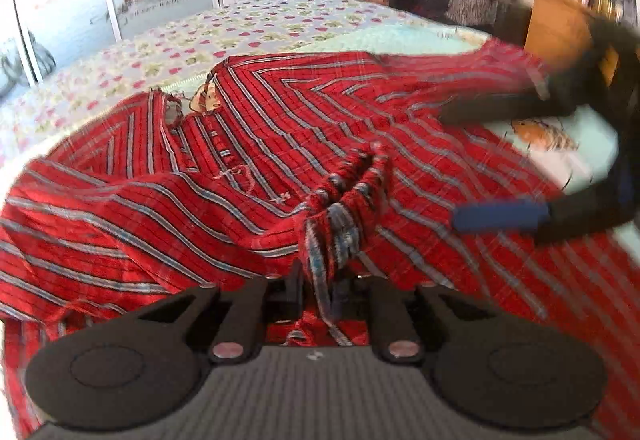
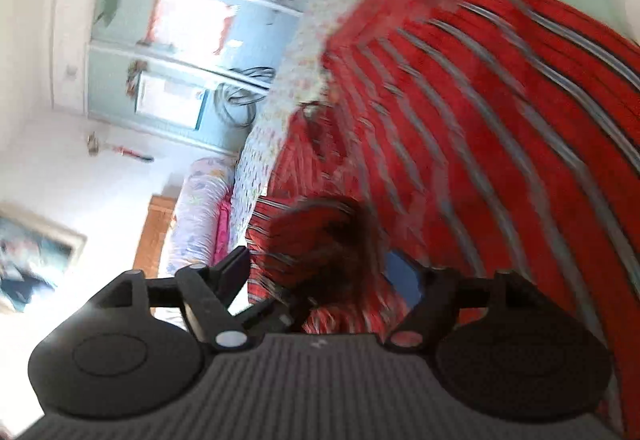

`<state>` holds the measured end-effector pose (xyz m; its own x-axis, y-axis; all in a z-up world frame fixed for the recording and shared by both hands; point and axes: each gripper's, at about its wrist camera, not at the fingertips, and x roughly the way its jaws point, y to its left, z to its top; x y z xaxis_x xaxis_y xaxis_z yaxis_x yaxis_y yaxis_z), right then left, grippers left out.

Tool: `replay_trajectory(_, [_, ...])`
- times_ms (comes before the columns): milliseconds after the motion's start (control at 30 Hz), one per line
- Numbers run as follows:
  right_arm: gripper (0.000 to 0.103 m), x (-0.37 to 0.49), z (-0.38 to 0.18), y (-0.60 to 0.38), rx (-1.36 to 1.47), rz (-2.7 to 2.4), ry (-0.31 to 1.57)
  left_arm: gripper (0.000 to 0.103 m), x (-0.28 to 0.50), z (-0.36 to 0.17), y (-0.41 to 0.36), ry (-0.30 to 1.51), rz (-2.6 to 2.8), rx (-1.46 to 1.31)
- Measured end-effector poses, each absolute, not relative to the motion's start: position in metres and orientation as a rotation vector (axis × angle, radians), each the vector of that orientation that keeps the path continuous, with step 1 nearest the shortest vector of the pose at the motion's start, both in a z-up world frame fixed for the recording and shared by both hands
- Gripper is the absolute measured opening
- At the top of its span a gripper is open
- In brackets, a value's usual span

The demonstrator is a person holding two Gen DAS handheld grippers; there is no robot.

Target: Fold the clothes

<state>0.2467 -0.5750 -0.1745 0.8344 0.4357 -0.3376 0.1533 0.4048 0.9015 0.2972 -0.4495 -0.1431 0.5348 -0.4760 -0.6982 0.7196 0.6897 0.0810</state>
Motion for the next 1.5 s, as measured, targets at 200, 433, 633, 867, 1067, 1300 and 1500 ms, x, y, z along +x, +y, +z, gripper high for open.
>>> replay_trajectory(200, [0.085, 0.279, -0.171, -0.558, 1.092, 0.116, 0.693, 0.024, 0.273, -0.149, -0.464, 0.598, -0.701, 0.535])
replay_trajectory(433, [0.066, 0.299, -0.194, -0.545, 1.045, 0.114, 0.82, 0.031, 0.266, -0.148, -0.442, 0.639, -0.688, 0.463])
replay_trajectory(633, [0.012, 0.32, -0.158, -0.519, 0.55, 0.15, 0.796, 0.043, 0.287, -0.14, -0.386, 0.68, -0.531, 0.301])
replay_trajectory(867, [0.012, 0.362, -0.052, -0.523, 0.315, 0.379, 0.473, 0.043, 0.33, -0.152, -0.358, 0.73, -0.428, 0.29])
replay_trajectory(1067, [0.012, 0.398, -0.045, -0.562, 0.601, 0.45, 0.512, 0.043, 0.361, -0.158, -0.357, 0.726, -0.394, 0.232])
replay_trajectory(1300, [0.012, 0.385, -0.073, -0.597, 0.988, 0.522, 0.43, 0.043, 0.403, -0.169, -0.347, 0.632, -0.206, 0.326])
replay_trajectory(1500, [0.013, 0.395, -0.097, -0.621, 0.938, 0.287, 0.536, 0.042, 0.424, -0.172, -0.308, 0.68, -0.026, 0.192])
